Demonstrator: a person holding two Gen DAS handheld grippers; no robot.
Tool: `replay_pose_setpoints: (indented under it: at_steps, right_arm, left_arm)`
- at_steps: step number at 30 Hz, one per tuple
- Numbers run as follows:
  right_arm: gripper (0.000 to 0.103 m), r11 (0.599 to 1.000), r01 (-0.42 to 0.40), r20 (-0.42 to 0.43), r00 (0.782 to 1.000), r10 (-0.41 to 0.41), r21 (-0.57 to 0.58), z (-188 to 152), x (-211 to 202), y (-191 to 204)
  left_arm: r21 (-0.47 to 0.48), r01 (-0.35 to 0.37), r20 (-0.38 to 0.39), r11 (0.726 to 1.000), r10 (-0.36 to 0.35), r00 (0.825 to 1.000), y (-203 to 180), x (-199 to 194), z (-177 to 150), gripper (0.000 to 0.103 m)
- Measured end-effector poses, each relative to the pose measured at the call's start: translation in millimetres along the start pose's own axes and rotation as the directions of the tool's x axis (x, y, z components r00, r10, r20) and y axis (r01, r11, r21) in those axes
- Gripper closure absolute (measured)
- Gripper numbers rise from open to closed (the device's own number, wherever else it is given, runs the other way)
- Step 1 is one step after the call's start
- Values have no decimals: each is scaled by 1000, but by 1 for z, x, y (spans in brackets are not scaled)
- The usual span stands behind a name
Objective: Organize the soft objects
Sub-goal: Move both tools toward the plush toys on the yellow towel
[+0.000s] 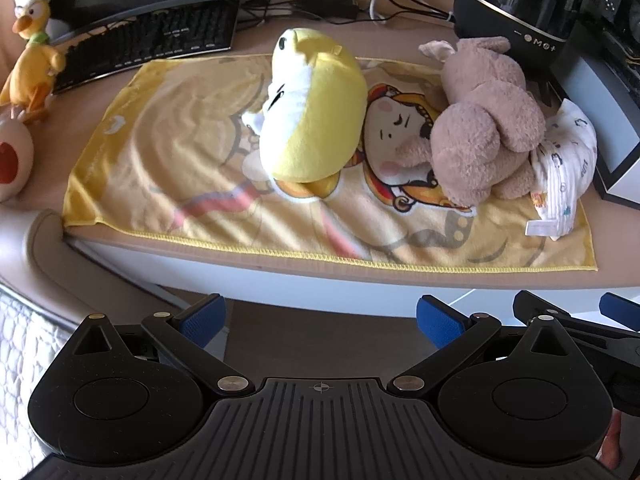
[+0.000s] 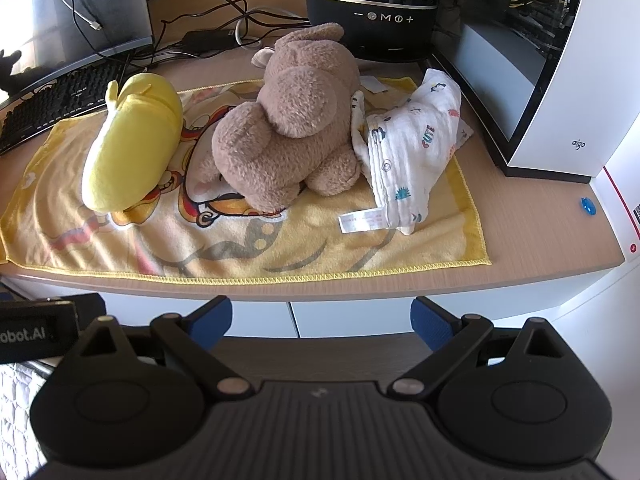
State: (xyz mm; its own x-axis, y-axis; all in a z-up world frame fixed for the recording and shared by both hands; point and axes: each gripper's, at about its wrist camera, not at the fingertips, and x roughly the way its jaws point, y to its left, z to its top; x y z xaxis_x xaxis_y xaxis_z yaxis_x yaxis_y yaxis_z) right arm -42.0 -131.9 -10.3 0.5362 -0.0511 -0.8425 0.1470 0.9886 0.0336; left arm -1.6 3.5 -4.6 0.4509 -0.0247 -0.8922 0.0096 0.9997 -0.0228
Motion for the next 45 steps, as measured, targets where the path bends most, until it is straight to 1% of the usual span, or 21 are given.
replay_pose_setpoints:
  at_steps: [9,11,32,34,45]
  right_arm:
    - [6,1000,0,-8,1000,0,2,1,3,1]
    - [6,1000,1,-10,1000,0,3,1,4,1]
    - [6,1000,-1,-21,1000,1,0,11,14,2]
    - [6,1000,1,-20,1000,-1,2,13,15,1]
    - [6,1000,9,-19,1000,-9,9,21,20,0]
  left_arm:
    - [5,7,2,1000,-8,1000,3,1,2,0]
    - [3,-12,-17,1000,12,1000,-4,4,6,0]
    - [4,-12,-29,1000,12,1000,-3,9,3,0]
    - [10,-11,-32,1000,11,999,0,12,13,0]
    - [28,-8,-33,1000,8,999,-4,18,25,0]
